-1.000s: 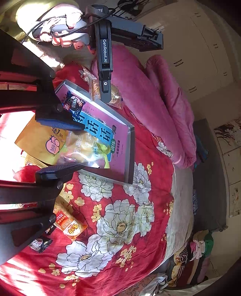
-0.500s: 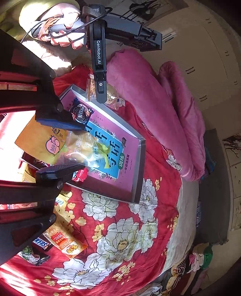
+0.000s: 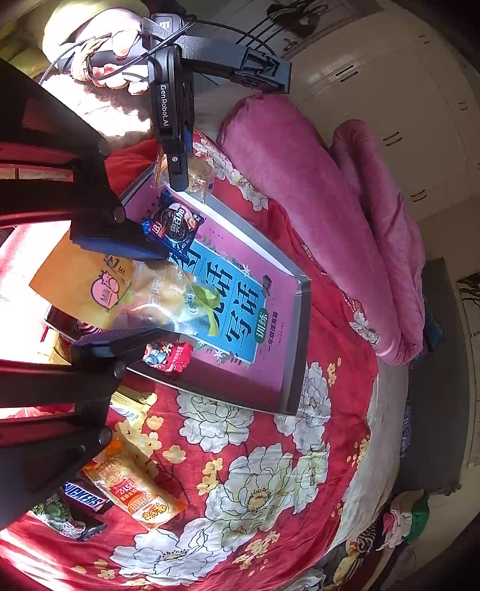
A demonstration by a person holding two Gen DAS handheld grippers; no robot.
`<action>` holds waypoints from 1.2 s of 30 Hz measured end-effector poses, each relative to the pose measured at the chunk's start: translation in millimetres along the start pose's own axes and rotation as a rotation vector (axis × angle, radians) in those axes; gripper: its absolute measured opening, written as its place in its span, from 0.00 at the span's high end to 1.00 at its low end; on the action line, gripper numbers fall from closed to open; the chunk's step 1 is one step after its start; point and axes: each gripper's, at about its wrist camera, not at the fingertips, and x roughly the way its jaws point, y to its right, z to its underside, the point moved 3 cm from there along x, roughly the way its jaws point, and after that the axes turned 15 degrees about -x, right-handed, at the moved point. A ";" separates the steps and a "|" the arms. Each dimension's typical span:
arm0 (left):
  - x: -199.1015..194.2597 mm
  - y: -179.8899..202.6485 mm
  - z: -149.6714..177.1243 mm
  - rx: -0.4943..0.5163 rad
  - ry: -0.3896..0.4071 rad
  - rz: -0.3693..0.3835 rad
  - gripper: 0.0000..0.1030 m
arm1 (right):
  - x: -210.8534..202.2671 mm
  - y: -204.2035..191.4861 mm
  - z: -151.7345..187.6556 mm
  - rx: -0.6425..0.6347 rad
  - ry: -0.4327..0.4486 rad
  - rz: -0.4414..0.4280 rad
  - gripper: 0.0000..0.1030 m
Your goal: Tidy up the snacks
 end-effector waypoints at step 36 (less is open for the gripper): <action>32.4 21.3 7.9 0.029 -0.058 0.061 0.62 | 47.4 -8.3 12.5 -0.041 -0.102 0.000 0.66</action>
